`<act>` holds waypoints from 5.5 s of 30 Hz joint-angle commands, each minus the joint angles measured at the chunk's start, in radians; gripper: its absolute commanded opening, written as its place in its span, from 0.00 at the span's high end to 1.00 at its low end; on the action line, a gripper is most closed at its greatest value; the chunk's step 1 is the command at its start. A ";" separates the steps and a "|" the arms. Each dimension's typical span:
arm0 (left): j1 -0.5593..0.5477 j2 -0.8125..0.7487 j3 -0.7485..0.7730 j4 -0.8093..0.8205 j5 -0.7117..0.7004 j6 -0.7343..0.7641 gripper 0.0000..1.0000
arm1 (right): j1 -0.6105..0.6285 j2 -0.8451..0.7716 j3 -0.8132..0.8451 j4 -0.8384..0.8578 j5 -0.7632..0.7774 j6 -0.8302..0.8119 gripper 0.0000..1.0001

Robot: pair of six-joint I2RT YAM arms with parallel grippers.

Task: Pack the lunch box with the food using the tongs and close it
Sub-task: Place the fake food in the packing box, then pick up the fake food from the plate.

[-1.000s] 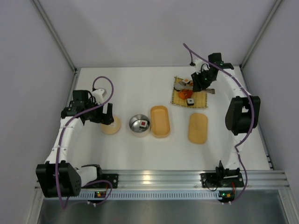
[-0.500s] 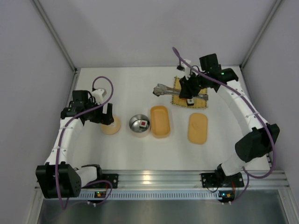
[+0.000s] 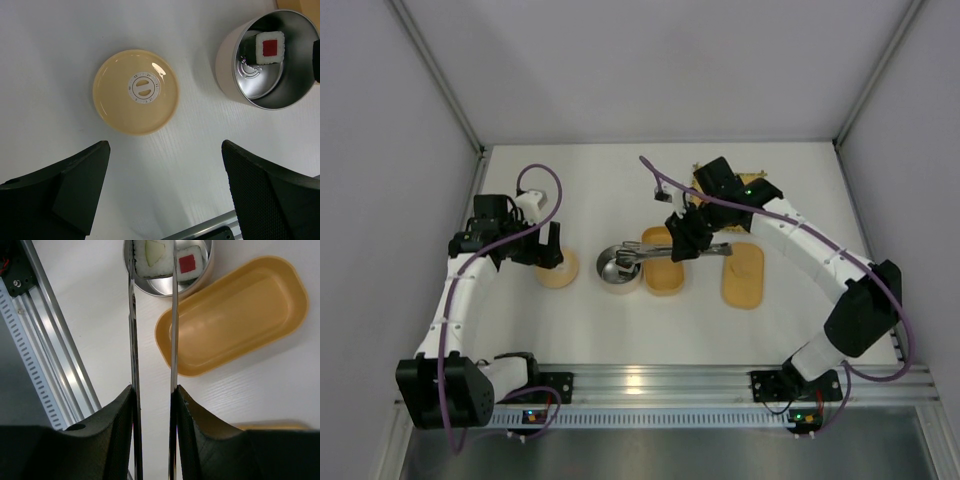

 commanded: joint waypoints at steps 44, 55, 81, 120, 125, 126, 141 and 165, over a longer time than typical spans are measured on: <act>0.007 -0.041 0.005 -0.002 -0.011 0.022 0.02 | 0.099 0.199 0.019 0.147 -0.094 0.111 0.57; 0.008 -0.042 0.004 -0.001 -0.014 0.024 0.02 | 0.096 0.177 0.068 0.128 -0.066 0.106 0.47; 0.010 -0.032 0.004 0.021 -0.021 0.004 0.02 | -0.383 0.234 0.307 0.266 0.388 0.102 0.52; 0.016 0.020 0.002 0.056 -0.040 0.008 0.02 | -0.501 0.524 0.524 0.127 0.319 -0.092 0.46; 0.016 0.022 -0.001 0.056 -0.037 0.008 0.02 | -0.501 0.554 0.563 0.086 0.319 -0.124 0.46; 0.014 0.022 0.001 0.056 -0.037 0.010 0.02 | -0.501 0.558 0.567 0.081 0.319 -0.127 0.46; 0.016 0.017 -0.010 0.047 -0.037 0.013 0.02 | -0.501 0.567 0.570 0.070 0.328 -0.148 0.57; 0.016 -0.061 -0.016 0.024 -0.006 -0.021 0.02 | -0.231 0.004 0.123 0.156 0.157 0.068 0.80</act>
